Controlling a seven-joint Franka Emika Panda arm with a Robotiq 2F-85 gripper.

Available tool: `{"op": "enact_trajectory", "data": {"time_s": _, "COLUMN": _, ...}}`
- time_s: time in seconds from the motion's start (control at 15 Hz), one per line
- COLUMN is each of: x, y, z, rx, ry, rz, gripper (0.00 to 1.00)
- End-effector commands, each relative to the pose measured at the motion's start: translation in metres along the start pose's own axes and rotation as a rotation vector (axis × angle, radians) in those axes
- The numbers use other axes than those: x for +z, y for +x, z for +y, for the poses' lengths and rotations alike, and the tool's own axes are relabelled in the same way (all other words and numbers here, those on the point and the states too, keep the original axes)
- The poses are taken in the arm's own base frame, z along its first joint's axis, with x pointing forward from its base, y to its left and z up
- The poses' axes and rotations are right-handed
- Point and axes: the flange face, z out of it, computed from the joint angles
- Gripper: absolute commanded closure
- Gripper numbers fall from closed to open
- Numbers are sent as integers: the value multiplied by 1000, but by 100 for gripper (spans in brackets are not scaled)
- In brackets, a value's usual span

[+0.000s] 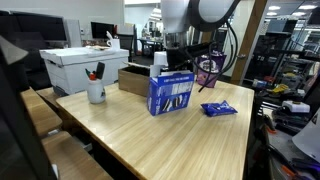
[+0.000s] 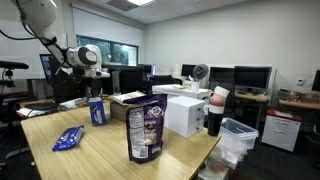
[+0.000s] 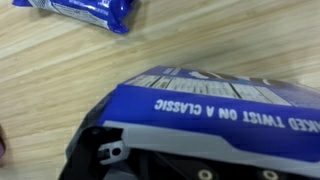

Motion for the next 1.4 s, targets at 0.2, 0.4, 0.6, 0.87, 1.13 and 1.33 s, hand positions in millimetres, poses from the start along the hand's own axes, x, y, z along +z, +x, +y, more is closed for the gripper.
{"op": "enact_trajectory", "data": {"time_s": 0.2, "x": 0, "y": -1, "z": 2, "rx": 58, "ry": 3, "rz": 14, "gripper": 0}}
{"op": "enact_trajectory", "data": {"time_s": 0.4, "x": 1, "y": -3, "z": 1, "rx": 75, "ry": 16, "rz": 0, "gripper": 0}}
{"op": "enact_trajectory", "data": {"time_s": 0.6, "x": -4, "y": -4, "z": -1, "rx": 87, "ry": 33, "rz": 3, "gripper": 0}}
{"op": "enact_trajectory", "data": {"time_s": 0.87, "x": -17, "y": -10, "z": -3, "rx": 84, "ry": 71, "rz": 27, "gripper": 0}}
{"op": "enact_trajectory", "data": {"time_s": 1.13, "x": -27, "y": -15, "z": -12, "rx": 61, "ry": 102, "rz": 37, "gripper": 0}}
{"op": "enact_trajectory", "data": {"time_s": 1.33, "x": -30, "y": -21, "z": -19, "rx": 50, "ry": 111, "rz": 42, "gripper": 0}}
